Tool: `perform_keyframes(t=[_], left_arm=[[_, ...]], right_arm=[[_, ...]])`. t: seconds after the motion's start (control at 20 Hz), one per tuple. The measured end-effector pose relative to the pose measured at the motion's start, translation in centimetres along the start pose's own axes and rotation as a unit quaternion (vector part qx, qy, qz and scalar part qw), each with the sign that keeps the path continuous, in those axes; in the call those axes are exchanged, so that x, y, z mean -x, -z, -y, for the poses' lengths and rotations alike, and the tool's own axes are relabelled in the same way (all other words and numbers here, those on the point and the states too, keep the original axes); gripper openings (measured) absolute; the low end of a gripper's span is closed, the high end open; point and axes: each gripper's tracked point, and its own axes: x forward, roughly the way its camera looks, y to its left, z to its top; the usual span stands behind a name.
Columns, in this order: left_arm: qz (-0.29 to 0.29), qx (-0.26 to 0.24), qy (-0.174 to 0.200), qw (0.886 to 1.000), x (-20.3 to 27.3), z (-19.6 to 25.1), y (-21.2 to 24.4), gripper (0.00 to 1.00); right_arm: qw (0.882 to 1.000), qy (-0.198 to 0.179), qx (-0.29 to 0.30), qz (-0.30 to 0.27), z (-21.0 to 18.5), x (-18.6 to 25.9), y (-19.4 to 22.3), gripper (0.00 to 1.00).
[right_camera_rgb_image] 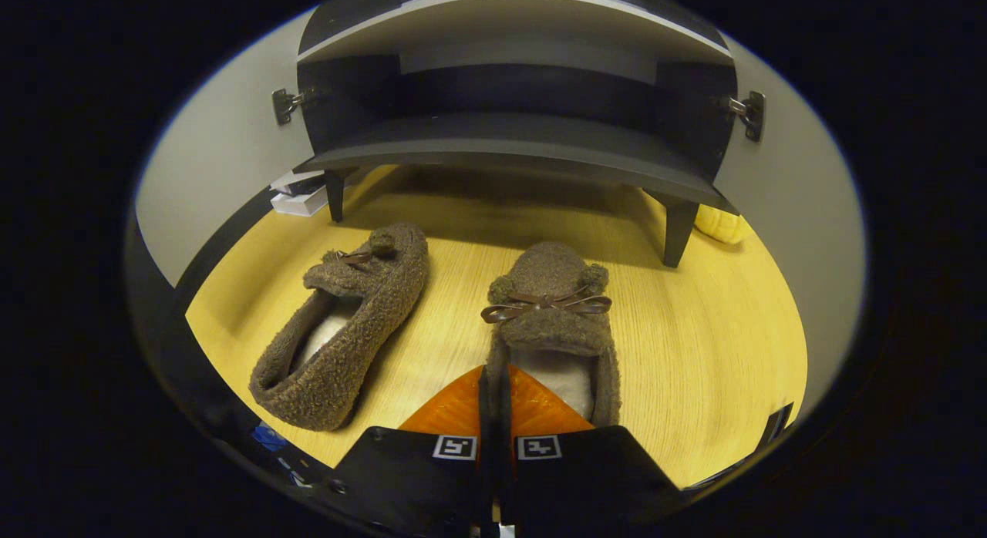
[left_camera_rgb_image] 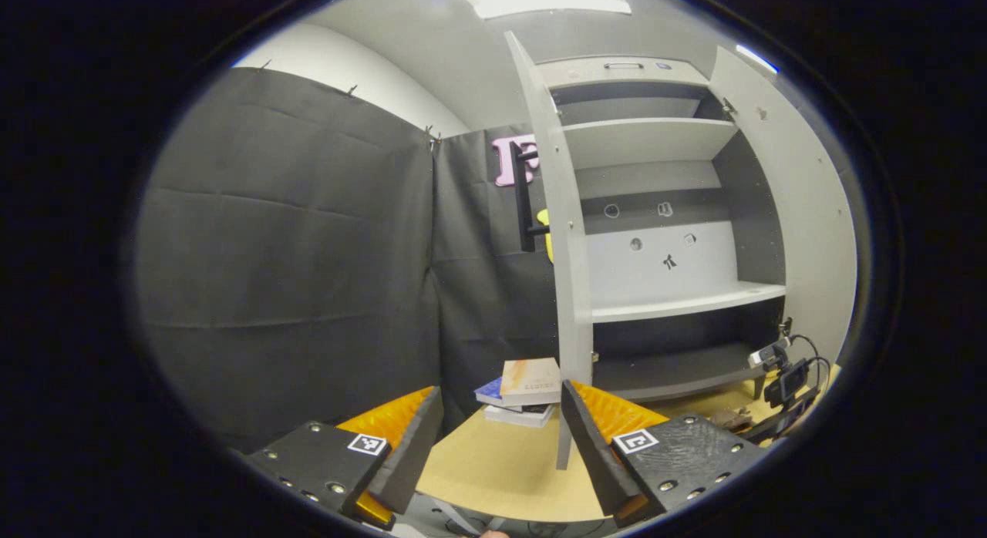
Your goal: Grab one shoe with the right hand and put it into the shoe cabinet, grab the other shoe with the left hand and put it into the shoe cabinet; then close the right door with the right hand and the left door with the left hand.
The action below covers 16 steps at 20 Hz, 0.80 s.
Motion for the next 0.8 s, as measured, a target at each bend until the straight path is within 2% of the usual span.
perform_keyframes(t=[0.3, 0.45, 0.5, 0.55, 0.8], left_arm=[[0.012, 0.003, 0.02, 1.0, 0.7, 1.6, -0.9, 0.97], [0.018, 0.005, 0.038, 0.999, 0.8, 3.2, -1.1, 0.97], [0.02, 0.005, 0.044, 0.999, 1.0, 3.6, -1.2, 0.9], [0.022, 0.006, 0.05, 0.998, 1.1, 4.2, -1.3, 0.9], [0.031, 0.016, 0.078, 0.996, 1.4, 6.4, -1.8, 0.9]], right_arm=[[0.998, -0.025, -0.037, 0.034, 0.3, 3.3, -2.4, 0.05], [0.997, -0.035, -0.036, 0.061, 0.2, 5.5, -4.0, 0.05], [0.996, -0.037, -0.033, 0.07, 0.2, 6.3, -4.7, 0.01], [0.996, -0.038, -0.031, 0.081, 0.3, 7.0, -5.4, 0.05], [0.99, -0.042, -0.035, 0.128, 0.6, 11.1, -9.0, 0.05]])
